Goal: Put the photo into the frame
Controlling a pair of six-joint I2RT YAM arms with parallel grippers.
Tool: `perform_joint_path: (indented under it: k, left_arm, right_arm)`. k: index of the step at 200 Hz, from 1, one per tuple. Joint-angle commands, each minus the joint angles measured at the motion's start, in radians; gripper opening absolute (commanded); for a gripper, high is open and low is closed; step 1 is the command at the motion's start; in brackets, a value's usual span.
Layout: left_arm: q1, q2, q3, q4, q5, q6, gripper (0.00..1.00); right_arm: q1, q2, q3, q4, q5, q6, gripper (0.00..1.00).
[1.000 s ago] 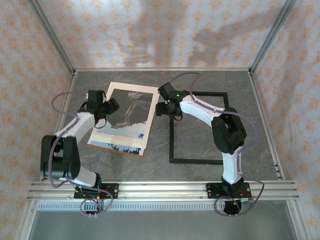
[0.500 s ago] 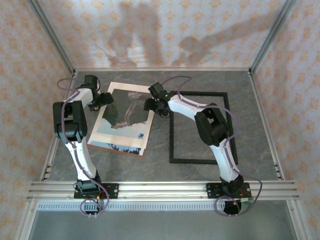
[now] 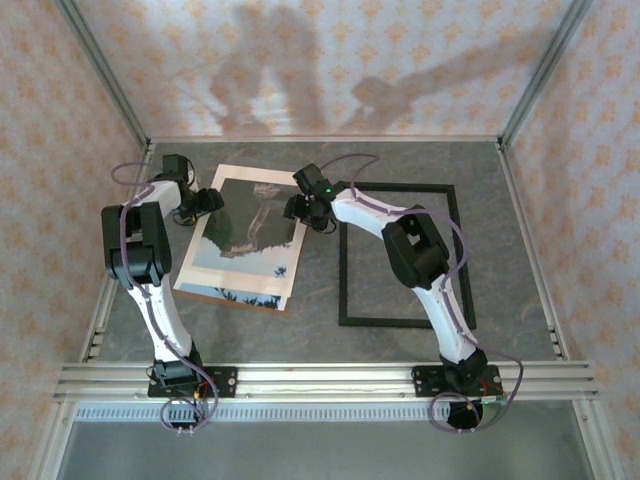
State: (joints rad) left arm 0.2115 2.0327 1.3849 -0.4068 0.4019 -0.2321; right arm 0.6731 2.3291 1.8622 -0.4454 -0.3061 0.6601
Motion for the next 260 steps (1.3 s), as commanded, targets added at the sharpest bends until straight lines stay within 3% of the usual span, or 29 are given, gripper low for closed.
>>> perform_joint_path:
  k: [1,31,115,209,260]
  left_arm:
    - [-0.028,-0.027,-0.049,0.009,0.138,-0.035,0.65]
    - [-0.028,-0.061,-0.066,0.028,0.144,-0.053,0.6]
    - [-0.026,-0.094,-0.115,0.076,0.124,-0.081,0.61]
    - [-0.024,-0.086,-0.13,0.088,0.118,-0.079,0.62]
    - [-0.025,-0.088,-0.144,0.1,0.126,-0.084,0.63]
  right_arm:
    - [0.01,0.023,0.037,0.007,-0.01,0.023,0.63]
    - [0.008,0.014,0.027,0.029,-0.021,0.044,0.62]
    - [-0.019,-0.094,-0.03,0.088,-0.034,0.02,0.62]
    - [-0.022,-0.096,-0.02,0.051,-0.064,-0.043,0.64]
    - [-0.023,-0.122,-0.092,0.177,-0.116,-0.119,0.62]
